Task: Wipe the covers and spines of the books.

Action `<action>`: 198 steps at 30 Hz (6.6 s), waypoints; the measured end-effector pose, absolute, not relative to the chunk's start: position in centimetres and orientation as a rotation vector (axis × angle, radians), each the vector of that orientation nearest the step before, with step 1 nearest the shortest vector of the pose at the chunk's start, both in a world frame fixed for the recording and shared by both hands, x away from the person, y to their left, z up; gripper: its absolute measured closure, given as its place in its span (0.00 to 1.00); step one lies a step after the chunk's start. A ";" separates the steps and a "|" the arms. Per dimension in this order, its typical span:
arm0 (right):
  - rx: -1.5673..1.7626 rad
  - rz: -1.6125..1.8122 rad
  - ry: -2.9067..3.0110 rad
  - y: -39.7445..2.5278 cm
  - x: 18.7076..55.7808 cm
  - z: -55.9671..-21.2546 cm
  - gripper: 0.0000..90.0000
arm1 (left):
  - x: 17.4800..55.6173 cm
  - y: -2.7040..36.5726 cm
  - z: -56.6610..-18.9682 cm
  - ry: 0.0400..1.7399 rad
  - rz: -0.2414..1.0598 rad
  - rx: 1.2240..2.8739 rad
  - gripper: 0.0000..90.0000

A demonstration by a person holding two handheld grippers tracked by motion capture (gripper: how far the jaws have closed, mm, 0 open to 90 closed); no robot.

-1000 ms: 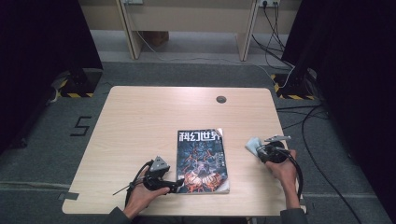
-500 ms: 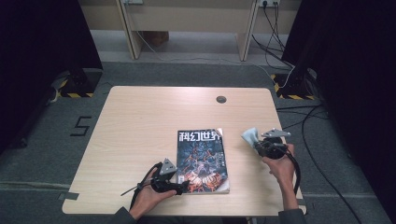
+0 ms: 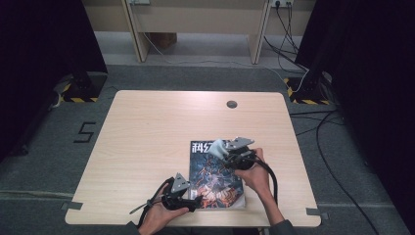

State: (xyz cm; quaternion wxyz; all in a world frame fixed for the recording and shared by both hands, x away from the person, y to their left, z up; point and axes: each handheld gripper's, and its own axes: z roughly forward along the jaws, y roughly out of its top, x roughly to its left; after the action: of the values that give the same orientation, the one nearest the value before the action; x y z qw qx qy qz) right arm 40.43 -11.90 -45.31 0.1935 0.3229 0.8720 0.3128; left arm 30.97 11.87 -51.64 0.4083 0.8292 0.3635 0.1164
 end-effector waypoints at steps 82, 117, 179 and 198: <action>1.108 0.768 2.289 -11.5 45.9 -49.6 0.73 | 31.1 12.2 -52.0 0.924 0.266 2.058 0.29; 0.930 0.834 2.479 -2.9 47.0 -49.4 0.70 | 31.1 12.2 -52.1 0.918 0.269 2.048 0.29; 0.908 0.867 2.541 -7.2 42.0 -49.3 0.63 | 30.8 12.7 -51.8 0.925 0.262 2.077 0.31; 1.054 0.773 2.428 -11.9 41.6 -49.0 0.67 | 31.3 12.1 -51.8 0.927 0.269 2.078 0.27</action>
State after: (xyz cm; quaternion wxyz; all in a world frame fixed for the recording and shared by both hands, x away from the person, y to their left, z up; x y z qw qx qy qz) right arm 41.62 -11.89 -49.02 0.1908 0.3752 0.8643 0.2753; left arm 31.35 12.15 -51.85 0.4124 0.8262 0.3685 0.1071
